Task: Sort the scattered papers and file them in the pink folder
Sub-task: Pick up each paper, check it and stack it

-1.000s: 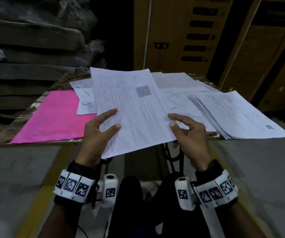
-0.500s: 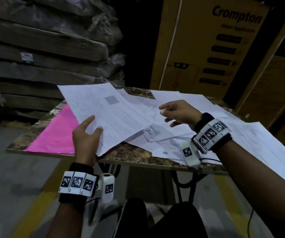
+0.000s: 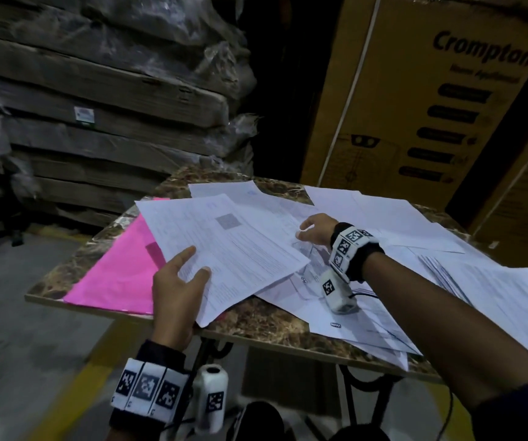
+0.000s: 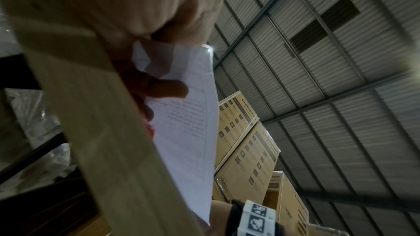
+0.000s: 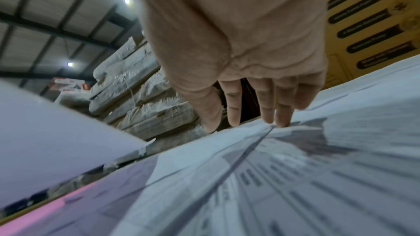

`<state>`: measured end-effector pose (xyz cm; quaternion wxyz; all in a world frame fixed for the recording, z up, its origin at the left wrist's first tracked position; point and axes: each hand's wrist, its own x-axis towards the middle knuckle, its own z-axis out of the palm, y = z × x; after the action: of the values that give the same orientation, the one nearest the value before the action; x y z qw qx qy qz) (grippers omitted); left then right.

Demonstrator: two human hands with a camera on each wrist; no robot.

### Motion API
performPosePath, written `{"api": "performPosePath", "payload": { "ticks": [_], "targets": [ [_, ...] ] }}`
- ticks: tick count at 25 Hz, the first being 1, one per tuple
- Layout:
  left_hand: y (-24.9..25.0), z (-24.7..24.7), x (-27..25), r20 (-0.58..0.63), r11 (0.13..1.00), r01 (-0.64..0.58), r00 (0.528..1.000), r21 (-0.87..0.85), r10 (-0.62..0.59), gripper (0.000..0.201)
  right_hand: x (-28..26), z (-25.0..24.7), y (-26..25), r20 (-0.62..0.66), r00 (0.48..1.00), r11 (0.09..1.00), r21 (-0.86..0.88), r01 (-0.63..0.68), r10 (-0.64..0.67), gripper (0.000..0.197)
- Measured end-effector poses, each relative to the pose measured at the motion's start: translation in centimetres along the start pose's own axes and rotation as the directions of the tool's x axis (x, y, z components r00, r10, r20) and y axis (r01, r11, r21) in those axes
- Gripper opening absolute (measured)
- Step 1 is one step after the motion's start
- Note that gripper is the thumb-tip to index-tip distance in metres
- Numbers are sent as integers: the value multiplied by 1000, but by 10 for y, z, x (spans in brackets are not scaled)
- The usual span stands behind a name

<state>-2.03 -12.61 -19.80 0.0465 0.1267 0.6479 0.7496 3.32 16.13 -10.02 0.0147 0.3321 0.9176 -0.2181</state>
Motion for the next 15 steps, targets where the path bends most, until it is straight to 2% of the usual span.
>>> {"api": "performPosePath", "payload": {
  "ticks": [3, 6, 10, 15],
  "targets": [
    [-4, 1, 3, 28, 1000, 25, 999, -12, -24, 48, 15, 3, -1, 28, 1000, 989, -150, -1, 5, 61],
    [-1, 2, 1, 32, 999, 40, 999, -22, -39, 56, 22, 5, -2, 55, 998, 984, -180, -11, 21, 66],
    [-3, 1, 3, 37, 1000, -3, 999, 31, 2, 52, 33, 8, -3, 93, 996, 994, -107, 12, -2, 48],
    [-6, -2, 5, 35, 999, -9, 999, 52, 7, 49, 36, 13, -2, -43, 999, 993, 114, 12, -7, 14]
  ]
}}
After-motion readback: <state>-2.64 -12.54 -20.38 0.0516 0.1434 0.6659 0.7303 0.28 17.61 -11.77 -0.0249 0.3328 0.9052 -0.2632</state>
